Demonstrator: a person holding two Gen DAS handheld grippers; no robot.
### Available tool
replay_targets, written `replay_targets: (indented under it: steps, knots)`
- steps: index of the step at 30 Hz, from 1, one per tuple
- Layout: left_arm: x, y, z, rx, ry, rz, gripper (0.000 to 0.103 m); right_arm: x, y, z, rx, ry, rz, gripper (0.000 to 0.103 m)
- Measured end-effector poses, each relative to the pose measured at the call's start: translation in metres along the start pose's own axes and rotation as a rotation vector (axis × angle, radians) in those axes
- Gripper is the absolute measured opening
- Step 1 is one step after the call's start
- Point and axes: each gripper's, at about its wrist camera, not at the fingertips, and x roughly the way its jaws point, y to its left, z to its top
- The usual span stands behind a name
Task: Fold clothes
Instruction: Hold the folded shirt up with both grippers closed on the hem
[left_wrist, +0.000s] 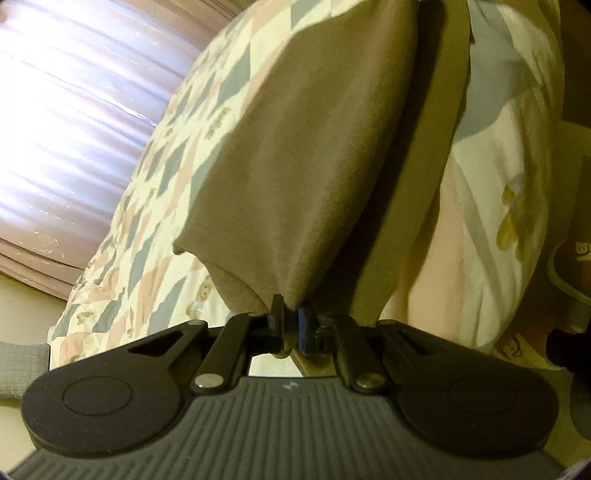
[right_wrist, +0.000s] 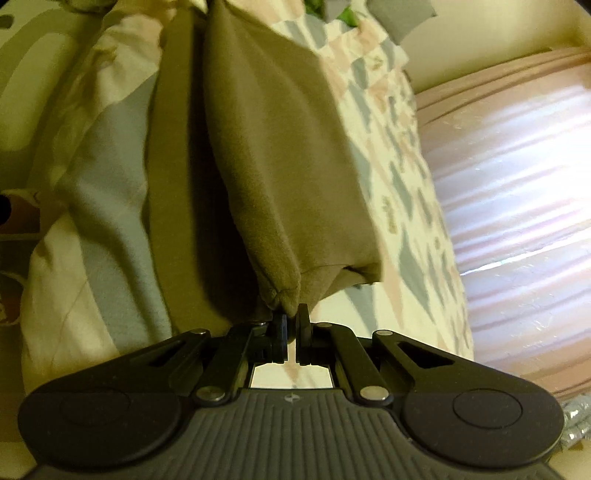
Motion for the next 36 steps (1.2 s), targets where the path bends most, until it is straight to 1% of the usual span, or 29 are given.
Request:
replay_targets:
  steps: [2, 3, 5, 7, 10, 13, 14, 16, 17, 18, 21, 23, 24, 25, 27, 29, 31, 33, 36]
  knots:
    - [0.003, -0.003, -0.003, -0.002, 0.009, -0.003, 0.007, -0.005, 0.001, -0.001, 0.013, 0.012, 0.002, 0.001]
    - [0.001, -0.016, -0.005, 0.01, 0.015, -0.006, 0.007, -0.005, 0.003, -0.001, 0.018, 0.025, 0.011, 0.001]
    - [0.005, -0.025, -0.008, 0.045, 0.022, -0.004, 0.007, -0.004, 0.015, -0.004, 0.014, 0.054, 0.039, 0.0]
    - [-0.002, -0.039, -0.007, 0.073, 0.019, 0.001, 0.007, 0.0, 0.028, -0.008, -0.004, 0.083, 0.065, 0.0]
    - [0.002, -0.037, -0.009, 0.062, 0.018, -0.002, 0.007, 0.0, 0.03, -0.009, 0.023, 0.102, 0.083, 0.0]
    - [0.005, -0.035, -0.01, 0.058, 0.02, -0.007, 0.01, -0.004, 0.019, -0.003, 0.039, 0.094, 0.044, 0.0]
    - [0.006, -0.034, -0.01, 0.056, 0.022, -0.009, 0.01, -0.008, 0.015, 0.001, 0.034, 0.08, 0.037, 0.003]
    - [0.005, -0.036, -0.009, 0.053, 0.027, -0.012, 0.01, -0.012, 0.017, 0.004, -0.002, 0.055, 0.021, 0.031]
    - [0.007, -0.035, -0.009, 0.053, 0.029, -0.013, 0.011, -0.014, 0.021, 0.003, -0.024, 0.046, 0.02, 0.036]
    - [0.008, -0.035, -0.008, 0.053, 0.031, -0.013, 0.011, -0.014, 0.024, 0.003, -0.047, 0.038, 0.018, 0.036]
    - [0.008, -0.035, -0.009, 0.049, 0.033, -0.014, 0.011, 0.0, 0.029, 0.003, -0.126, 0.017, 0.009, 0.033]
    - [0.009, -0.036, -0.01, 0.052, 0.033, -0.015, 0.011, 0.006, 0.03, 0.003, -0.169, -0.01, 0.011, 0.029]
    - [0.006, -0.038, -0.01, 0.054, 0.031, -0.015, 0.01, 0.008, 0.031, 0.003, -0.189, -0.016, 0.02, 0.008]
    - [0.004, -0.038, -0.009, 0.053, 0.028, -0.016, 0.008, 0.009, 0.028, 0.003, -0.191, -0.023, 0.037, 0.0]
    - [0.0, -0.032, -0.008, 0.025, 0.017, -0.016, 0.007, 0.005, 0.016, 0.003, -0.13, -0.046, 0.045, 0.0]
    - [-0.008, -0.028, -0.007, 0.011, 0.004, -0.01, 0.006, -0.002, 0.006, 0.001, -0.084, -0.045, 0.026, 0.0]
    - [-0.013, -0.028, -0.006, 0.004, 0.003, -0.011, 0.006, -0.007, 0.003, -0.002, -0.067, -0.034, 0.02, 0.0]
    - [-0.013, -0.033, -0.009, 0.01, 0.013, -0.018, 0.006, -0.014, 0.008, -0.004, -0.061, -0.021, 0.021, 0.0]
    - [-0.008, -0.043, -0.012, 0.022, 0.032, -0.026, 0.006, -0.011, 0.021, -0.002, -0.043, -0.004, 0.043, 0.0]
